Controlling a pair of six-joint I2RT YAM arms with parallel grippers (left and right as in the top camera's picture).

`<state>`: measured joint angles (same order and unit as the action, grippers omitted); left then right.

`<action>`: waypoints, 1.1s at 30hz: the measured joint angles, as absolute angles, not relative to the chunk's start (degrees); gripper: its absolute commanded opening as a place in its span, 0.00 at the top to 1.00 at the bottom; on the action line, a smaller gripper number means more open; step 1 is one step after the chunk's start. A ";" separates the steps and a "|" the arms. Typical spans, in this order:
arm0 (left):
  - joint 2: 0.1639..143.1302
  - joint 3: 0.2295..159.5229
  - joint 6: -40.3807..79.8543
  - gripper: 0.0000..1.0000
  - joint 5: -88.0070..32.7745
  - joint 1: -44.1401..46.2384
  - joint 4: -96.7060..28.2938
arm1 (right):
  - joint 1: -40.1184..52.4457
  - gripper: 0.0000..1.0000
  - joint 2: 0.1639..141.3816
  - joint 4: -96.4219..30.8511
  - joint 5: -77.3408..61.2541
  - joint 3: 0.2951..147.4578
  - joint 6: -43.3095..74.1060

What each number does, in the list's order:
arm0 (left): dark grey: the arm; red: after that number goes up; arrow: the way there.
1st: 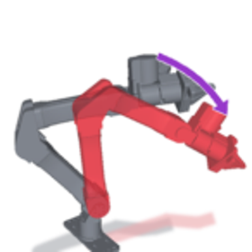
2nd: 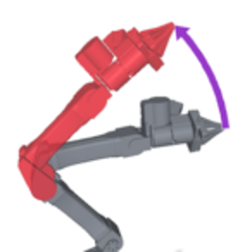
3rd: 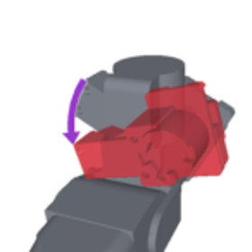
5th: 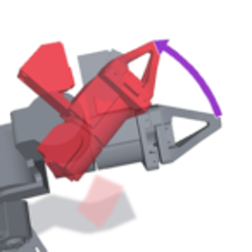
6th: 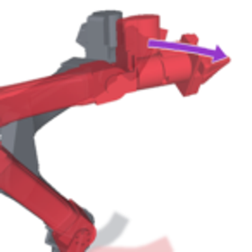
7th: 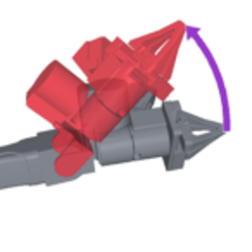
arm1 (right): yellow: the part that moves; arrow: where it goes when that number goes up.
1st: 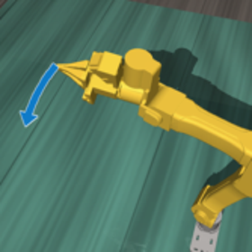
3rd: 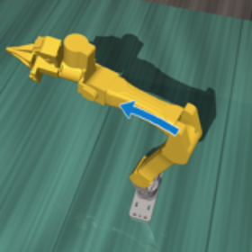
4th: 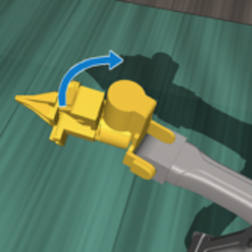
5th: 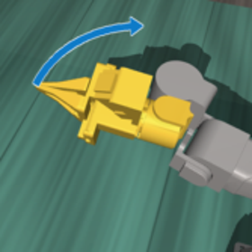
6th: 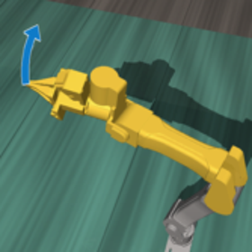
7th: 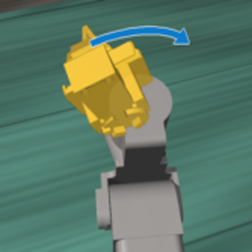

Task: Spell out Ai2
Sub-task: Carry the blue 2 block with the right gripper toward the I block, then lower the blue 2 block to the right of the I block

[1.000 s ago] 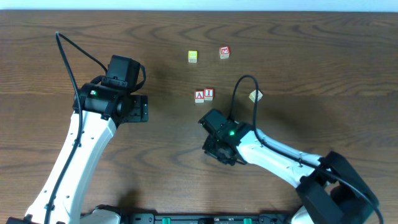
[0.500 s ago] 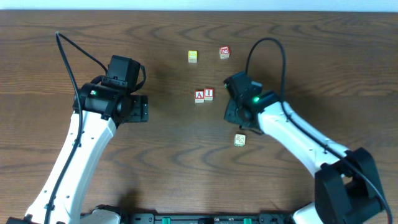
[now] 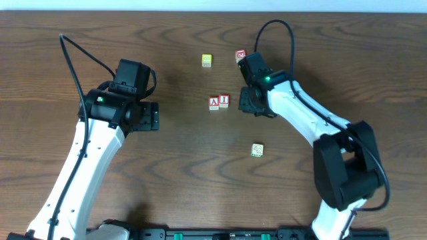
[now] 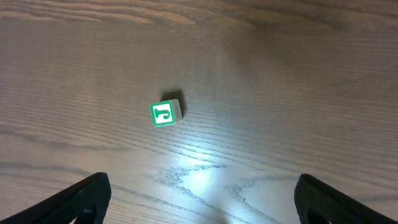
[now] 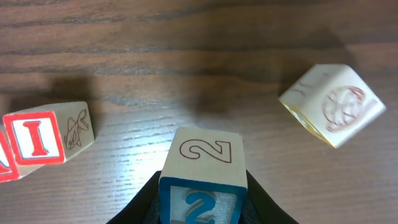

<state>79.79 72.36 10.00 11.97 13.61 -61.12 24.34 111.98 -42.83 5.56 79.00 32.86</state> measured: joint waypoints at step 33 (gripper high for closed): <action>79.79 72.36 10.00 0.04 11.97 13.61 -61.10 | 25.32 0.76 119.66 -46.54 1.21 88.03 20.32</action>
<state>79.79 72.36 10.00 11.97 13.61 -61.10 25.32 119.66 -46.54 1.21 88.03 20.32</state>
